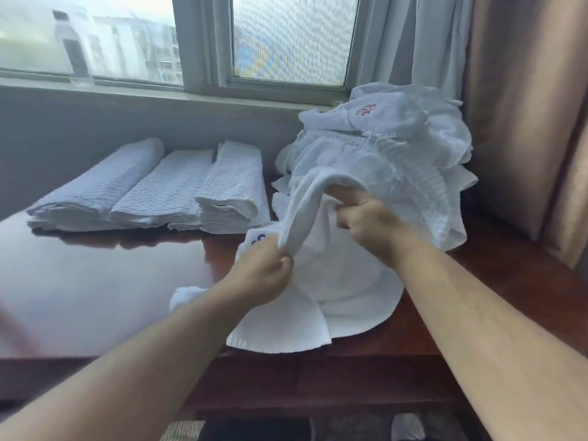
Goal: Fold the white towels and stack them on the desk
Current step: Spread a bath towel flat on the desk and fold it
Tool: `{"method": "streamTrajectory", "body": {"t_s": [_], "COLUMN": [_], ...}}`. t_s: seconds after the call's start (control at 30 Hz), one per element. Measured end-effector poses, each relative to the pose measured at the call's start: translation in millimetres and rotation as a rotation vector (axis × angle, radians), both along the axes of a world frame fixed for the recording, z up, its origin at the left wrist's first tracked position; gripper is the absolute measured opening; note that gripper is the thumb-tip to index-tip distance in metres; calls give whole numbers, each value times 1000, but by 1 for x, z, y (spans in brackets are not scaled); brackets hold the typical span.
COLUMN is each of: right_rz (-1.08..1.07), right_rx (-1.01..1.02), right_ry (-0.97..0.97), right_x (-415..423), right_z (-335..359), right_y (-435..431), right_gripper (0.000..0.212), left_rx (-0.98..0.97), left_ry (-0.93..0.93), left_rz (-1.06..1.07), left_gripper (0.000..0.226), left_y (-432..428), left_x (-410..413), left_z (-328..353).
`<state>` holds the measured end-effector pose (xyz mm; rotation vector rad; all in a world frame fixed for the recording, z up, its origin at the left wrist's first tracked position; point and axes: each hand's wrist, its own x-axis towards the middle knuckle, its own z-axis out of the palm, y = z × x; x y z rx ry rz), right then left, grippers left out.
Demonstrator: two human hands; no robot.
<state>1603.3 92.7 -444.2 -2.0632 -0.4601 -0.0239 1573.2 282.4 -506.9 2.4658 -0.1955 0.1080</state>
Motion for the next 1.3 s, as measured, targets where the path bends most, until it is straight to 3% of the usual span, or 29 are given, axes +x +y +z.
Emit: {"method": "streamTrajectory", "body": {"t_s": [0.07,0.1,0.17,0.2,0.23,0.3,0.43,0.5,0.57,0.63,0.73,0.83,0.93,1.03,1.1,1.2,1.3], "right_rz": [-134,-187,-233,-249,-276,-270,-80,-7,60,155,215,131,-119,-209,-156,-69,-9], "right_rx": [-327,-562,-925,-972,-957,-907,-1002,-939,-900,-976,-1055,-1295,-1529,-1323,-1145,-1058,-925], "right_ry": [160,225,248,239,210,129,186,215,205,191,176,110,-114,-96,-15,105,123], "right_x": [0,0,-6,-10,-11,-5,0,-8,-22,-28,-33,-32,-27,-22,-20,-16,-14], "right_z": [-22,-36,-62,-69,-73,-76,-74,-66,-46,-22,19,46,48,25,5,-26,-42], "right_y": [-1,-2,-3,-3,-2,-2,8,-1,-19,-31,-32,-38,-46,-37,-27,-26,-33], "right_gripper": [35,30,80,102,110,95,60,49,28,23,21,24,25,36,29,24,28], "left_rx": [-92,-91,-9,30,53,197,480,400,146,-15,-58,68,471,559,429,304,418], "left_ry": [108,155,176,153,116,70,120,223,407,530,567,471,69,-380,-467,-149,1], "left_rz": [-9,16,51,48,28,-44,-95,-115,-109,-88,-90,-35,149,372,167,-172,-225], "left_gripper": [49,56,82,82,69,35,20,21,37,45,46,35,25,37,31,44,63], "left_y": [7,9,12,13,14,13,1,3,14,27,35,38,40,32,19,-9,-17], "left_x": [6,8,11,13,17,24,22,20,11,6,0,7,15,6,-4,-29,-30], "left_z": [-13,-19,-26,-27,-28,-22,-1,9,26,38,53,60,52,35,15,-22,-46]}}
